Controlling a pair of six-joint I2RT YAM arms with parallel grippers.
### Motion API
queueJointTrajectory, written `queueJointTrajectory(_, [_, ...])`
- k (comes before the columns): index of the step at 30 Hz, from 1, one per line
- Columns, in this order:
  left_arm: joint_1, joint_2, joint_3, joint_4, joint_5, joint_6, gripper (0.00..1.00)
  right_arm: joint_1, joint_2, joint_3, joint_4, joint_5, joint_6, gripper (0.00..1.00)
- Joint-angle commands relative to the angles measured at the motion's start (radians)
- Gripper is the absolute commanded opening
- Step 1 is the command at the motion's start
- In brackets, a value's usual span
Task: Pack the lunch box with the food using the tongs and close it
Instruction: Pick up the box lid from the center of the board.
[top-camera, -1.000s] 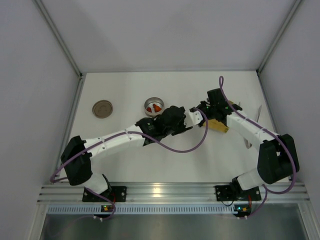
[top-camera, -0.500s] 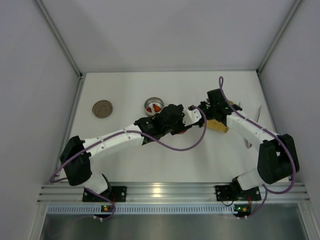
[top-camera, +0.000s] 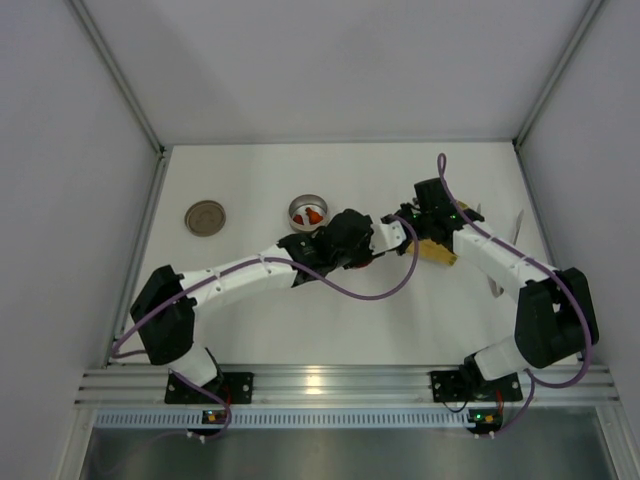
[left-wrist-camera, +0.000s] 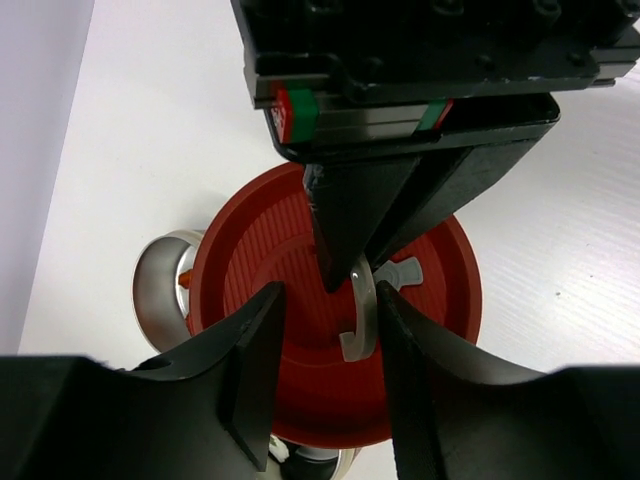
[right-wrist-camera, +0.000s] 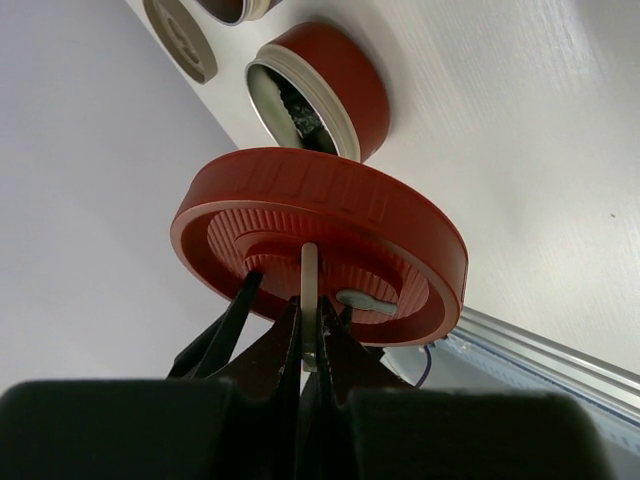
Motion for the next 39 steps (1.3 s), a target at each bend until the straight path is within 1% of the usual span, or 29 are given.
queueJointTrajectory(1, [0.009,0.005,0.044,0.022,0.001,0.01,0.46,0.002,-0.03,0.0,0.049,-0.021,0.007,0.0])
queueJointTrajectory(3, [0.01,0.006,0.045,0.023,-0.001,0.009,0.36,0.004,-0.032,0.0,0.048,-0.019,0.005,0.0])
queueJointTrajectory(4, [0.01,0.006,0.045,0.023,-0.002,0.007,0.27,0.004,-0.033,0.0,0.049,-0.019,0.007,0.0])
queueJointTrajectory(8, [0.01,0.002,0.042,0.008,-0.005,-0.005,0.08,0.002,-0.033,-0.005,0.056,-0.016,0.005,0.0])
queueJointTrajectory(9, [0.01,0.002,0.042,0.003,-0.007,-0.008,0.0,0.002,-0.033,-0.008,0.059,-0.016,0.005,0.0])
queueJointTrajectory(14, [0.013,-0.04,0.013,-0.021,-0.004,-0.028,0.0,-0.002,-0.033,-0.011,0.069,-0.019,0.007,0.0])
queueJointTrajectory(15, [0.015,-0.049,0.002,-0.024,-0.002,-0.033,0.0,-0.002,-0.032,-0.011,0.072,-0.017,0.007,0.02])
queueJointTrajectory(17, [0.019,-0.075,-0.01,-0.032,-0.001,-0.047,0.0,-0.007,-0.032,-0.014,0.077,-0.019,0.005,0.11])
queueJointTrajectory(18, [0.021,-0.082,-0.021,-0.037,0.004,-0.051,0.0,-0.012,-0.032,-0.014,0.08,-0.019,0.005,0.17])
queueJointTrajectory(19, [0.023,-0.101,-0.027,-0.038,0.006,-0.057,0.0,-0.013,-0.033,-0.017,0.086,-0.02,0.005,0.22])
queueJointTrajectory(21, [0.035,-0.118,-0.036,-0.05,0.012,-0.073,0.0,-0.019,-0.032,-0.017,0.094,-0.025,0.004,0.37])
queueJointTrajectory(22, [0.039,-0.131,-0.045,-0.055,0.013,-0.077,0.0,-0.024,-0.033,-0.016,0.097,-0.031,0.004,0.57])
queueJointTrajectory(23, [0.05,-0.138,-0.051,-0.061,0.015,-0.085,0.0,-0.028,-0.033,-0.012,0.108,-0.037,0.004,0.67])
queueJointTrajectory(24, [0.056,-0.148,-0.061,-0.073,0.021,-0.094,0.0,-0.038,-0.033,-0.011,0.12,-0.054,0.005,0.8])
queueJointTrajectory(26, [0.084,-0.161,-0.068,-0.084,0.032,-0.105,0.0,-0.047,-0.035,-0.003,0.137,-0.063,0.004,0.89])
queueJointTrajectory(28, [0.11,-0.185,-0.071,-0.107,0.061,-0.122,0.0,-0.065,-0.04,0.009,0.149,-0.079,-0.007,0.94])
queueJointTrajectory(31, [0.209,-0.233,-0.074,-0.153,0.145,-0.204,0.0,-0.108,-0.052,0.02,0.184,-0.103,-0.028,0.95])
queueJointTrajectory(32, [0.272,-0.25,-0.088,-0.164,0.218,-0.244,0.0,-0.133,-0.055,0.023,0.2,-0.111,-0.047,0.95])
queueJointTrajectory(34, [0.326,-0.298,-0.117,-0.161,0.286,-0.27,0.0,-0.157,-0.055,0.035,0.21,-0.135,-0.07,0.95])
queueJointTrajectory(35, [0.37,-0.314,-0.149,-0.155,0.318,-0.274,0.0,-0.179,-0.053,0.04,0.214,-0.142,-0.09,0.95])
queueJointTrajectory(36, [0.389,-0.337,-0.163,-0.149,0.318,-0.277,0.0,-0.189,-0.052,0.049,0.22,-0.155,-0.097,0.96])
queueJointTrajectory(37, [0.409,-0.342,-0.176,-0.143,0.329,-0.284,0.0,-0.199,-0.046,0.055,0.221,-0.163,-0.108,0.96])
queueJointTrajectory(38, [0.455,-0.349,-0.186,-0.139,0.378,-0.289,0.0,-0.214,-0.037,0.061,0.221,-0.169,-0.128,0.97])
queueJointTrajectory(39, [0.473,-0.357,-0.212,-0.133,0.401,-0.292,0.0,-0.22,-0.034,0.07,0.223,-0.181,-0.137,0.98])
